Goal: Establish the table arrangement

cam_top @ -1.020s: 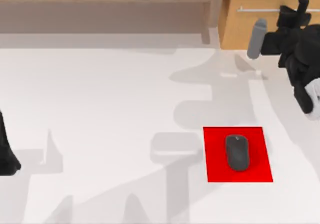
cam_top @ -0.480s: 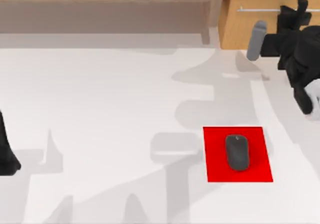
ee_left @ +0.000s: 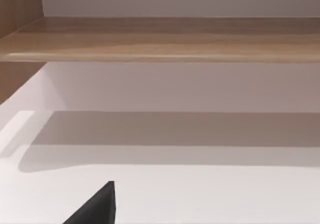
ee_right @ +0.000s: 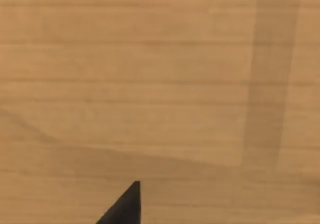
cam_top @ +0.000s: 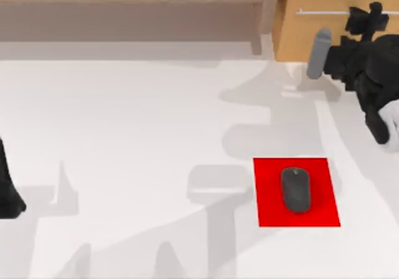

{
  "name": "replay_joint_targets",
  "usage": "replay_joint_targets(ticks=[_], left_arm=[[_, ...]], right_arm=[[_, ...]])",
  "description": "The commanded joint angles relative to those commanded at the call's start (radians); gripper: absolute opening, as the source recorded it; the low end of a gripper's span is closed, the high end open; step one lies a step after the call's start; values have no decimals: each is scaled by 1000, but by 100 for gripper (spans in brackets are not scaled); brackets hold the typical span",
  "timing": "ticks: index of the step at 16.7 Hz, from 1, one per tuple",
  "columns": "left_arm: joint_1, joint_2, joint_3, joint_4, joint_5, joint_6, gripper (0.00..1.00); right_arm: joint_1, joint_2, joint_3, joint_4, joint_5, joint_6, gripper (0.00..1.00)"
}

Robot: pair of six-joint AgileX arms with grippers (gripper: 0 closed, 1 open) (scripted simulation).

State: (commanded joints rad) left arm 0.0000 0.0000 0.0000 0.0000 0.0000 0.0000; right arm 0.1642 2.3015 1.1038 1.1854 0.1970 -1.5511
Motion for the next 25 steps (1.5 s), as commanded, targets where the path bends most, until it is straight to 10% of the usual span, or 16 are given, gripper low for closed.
replay_joint_targets(ticks=[25], left_arm=[[0, 0, 0, 0, 0, 0, 100]], right_arm=[[27, -68, -217, 94, 22, 12, 100]])
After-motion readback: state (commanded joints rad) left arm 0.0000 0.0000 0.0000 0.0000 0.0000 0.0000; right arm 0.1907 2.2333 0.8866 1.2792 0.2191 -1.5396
